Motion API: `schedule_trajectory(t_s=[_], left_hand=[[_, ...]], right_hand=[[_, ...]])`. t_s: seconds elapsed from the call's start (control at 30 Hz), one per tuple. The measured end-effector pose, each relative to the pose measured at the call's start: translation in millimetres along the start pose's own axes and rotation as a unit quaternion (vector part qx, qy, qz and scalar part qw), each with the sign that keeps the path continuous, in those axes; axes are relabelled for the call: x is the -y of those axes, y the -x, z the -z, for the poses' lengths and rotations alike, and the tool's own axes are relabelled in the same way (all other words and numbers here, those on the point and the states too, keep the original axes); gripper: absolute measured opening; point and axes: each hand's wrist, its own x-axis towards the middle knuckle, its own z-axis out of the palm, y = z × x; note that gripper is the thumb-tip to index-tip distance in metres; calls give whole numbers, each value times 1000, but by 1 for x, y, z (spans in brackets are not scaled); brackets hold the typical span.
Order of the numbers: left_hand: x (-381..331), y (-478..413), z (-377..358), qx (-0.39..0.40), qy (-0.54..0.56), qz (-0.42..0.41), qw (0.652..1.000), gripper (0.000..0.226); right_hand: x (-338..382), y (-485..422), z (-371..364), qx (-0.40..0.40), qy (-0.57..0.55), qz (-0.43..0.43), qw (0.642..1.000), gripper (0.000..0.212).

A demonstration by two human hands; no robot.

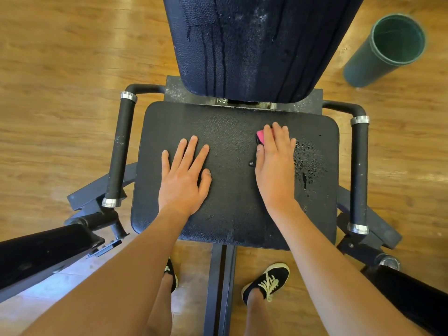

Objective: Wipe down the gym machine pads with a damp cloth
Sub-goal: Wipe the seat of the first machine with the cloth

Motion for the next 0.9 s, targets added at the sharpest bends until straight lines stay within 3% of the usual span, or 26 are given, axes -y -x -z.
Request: schedule_trajectory(t_s=[0.33, 0.7, 0.9], left_hand=[[2, 0, -3, -15, 4, -5, 1000, 53], [1, 1, -3, -13, 3, -5, 1000, 54], [3, -1, -4, -19, 2, -8, 1000, 53]], right_hand=[[10, -26, -1, -20, 2, -14, 1000, 40], [1, 24, 5, 16, -2, -1, 1000, 46], [2, 9, 3, 6, 12, 6, 1000, 44]])
